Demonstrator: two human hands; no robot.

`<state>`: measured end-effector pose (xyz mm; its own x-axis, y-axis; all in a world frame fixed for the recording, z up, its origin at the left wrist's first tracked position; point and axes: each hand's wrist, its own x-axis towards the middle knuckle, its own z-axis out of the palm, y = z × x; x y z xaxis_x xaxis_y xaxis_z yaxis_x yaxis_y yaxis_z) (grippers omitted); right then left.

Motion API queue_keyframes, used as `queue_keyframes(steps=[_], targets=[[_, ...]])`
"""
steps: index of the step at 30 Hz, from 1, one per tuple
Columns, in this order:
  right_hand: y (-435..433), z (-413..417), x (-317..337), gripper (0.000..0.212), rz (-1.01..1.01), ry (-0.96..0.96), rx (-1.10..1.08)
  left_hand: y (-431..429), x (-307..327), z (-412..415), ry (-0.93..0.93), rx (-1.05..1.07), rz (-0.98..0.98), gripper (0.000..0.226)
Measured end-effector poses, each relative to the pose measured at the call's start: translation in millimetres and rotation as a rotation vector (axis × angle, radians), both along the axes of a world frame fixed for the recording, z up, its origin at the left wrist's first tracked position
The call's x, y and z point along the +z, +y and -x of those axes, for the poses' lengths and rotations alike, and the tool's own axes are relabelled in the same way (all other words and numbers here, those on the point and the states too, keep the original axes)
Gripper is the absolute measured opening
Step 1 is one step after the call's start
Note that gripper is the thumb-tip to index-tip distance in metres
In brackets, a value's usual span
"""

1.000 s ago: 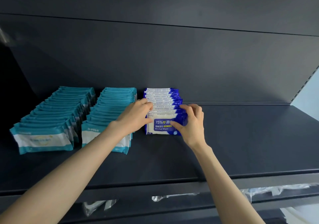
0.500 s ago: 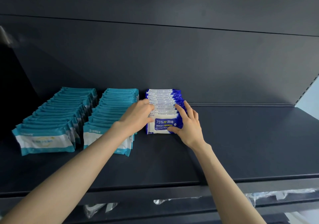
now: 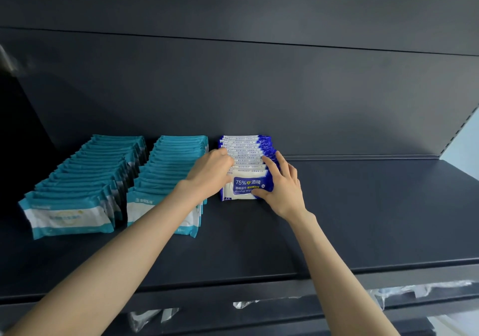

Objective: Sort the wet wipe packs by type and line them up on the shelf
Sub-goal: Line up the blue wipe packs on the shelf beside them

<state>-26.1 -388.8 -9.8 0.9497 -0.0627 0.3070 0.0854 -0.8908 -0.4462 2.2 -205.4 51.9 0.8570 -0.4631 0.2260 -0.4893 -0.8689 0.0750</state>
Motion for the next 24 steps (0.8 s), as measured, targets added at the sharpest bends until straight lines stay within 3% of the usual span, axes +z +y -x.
queue_keyframes(steps=[13,24], targets=[[12,20,15,0.087,0.071,0.056,-0.057,13,0,11,-0.002,-0.022,0.009,0.043],[-16,105,47,0.041,-0.024,-0.193,-0.219,-22,10,64,-0.246,-0.219,0.351,0.029]])
